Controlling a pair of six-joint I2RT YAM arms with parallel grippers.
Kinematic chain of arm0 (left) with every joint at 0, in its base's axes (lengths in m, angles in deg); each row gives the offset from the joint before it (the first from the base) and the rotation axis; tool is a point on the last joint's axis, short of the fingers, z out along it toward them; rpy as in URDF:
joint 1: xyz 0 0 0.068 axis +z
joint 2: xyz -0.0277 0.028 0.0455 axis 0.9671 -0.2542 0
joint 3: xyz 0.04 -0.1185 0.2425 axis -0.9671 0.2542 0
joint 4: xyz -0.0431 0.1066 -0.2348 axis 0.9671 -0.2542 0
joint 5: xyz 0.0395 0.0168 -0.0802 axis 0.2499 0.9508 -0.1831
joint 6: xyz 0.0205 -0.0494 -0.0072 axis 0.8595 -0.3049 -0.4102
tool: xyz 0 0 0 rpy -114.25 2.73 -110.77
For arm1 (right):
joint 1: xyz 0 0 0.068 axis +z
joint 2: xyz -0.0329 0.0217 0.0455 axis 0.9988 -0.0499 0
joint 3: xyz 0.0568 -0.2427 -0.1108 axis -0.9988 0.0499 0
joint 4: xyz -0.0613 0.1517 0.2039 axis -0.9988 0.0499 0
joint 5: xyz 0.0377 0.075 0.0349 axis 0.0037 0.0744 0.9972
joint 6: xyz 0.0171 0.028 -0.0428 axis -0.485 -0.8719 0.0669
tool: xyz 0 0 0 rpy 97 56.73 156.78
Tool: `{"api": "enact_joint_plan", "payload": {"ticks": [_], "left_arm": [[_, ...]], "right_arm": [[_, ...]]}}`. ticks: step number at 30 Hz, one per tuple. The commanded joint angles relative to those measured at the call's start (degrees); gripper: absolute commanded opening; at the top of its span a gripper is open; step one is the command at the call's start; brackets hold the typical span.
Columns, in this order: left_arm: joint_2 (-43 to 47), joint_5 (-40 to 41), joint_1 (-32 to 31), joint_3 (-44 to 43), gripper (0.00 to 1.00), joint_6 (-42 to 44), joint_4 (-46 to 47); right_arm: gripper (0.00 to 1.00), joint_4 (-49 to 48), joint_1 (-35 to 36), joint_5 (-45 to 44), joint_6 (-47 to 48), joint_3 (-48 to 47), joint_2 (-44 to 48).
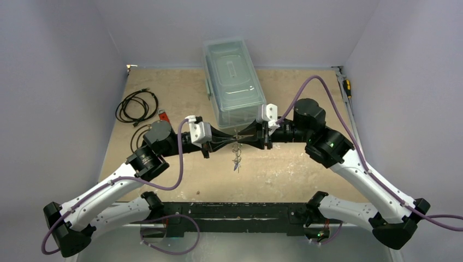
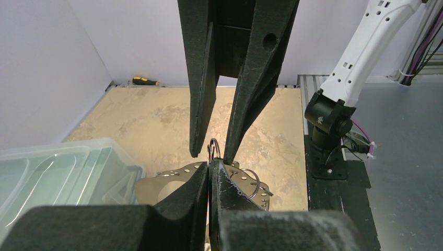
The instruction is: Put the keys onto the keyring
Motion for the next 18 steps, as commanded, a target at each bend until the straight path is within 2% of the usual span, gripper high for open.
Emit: {"api": "enact_joint_plan", "payload": {"ticks": [1,6,11,18], "left_arm": [[0.91,-1.16,0.11,-0.69,0.0,-0.58,4.55],[0.98,-1.14,0.09,-0.73,0.0,-0.62,4.49],[1.06,-1.31,0.13,-0.78,0.0,-0.67,4.53],[1.65,-1.52,0.14,-1.3,0.0,0.51,2.45]], "right_arm": [[0.26,-0.48,-0.07,1.92,0.22,-2.34,-0.75],[0.17,-0.39,-0.07,2.12,0.22,-2.25,-0.78],[0.0,-0.91,-0.02,1.99,-0.39,-2.08,-0.85],[0.0,-1.17,-0.03,1.18,-1.16,-2.11,-0.25]]}}
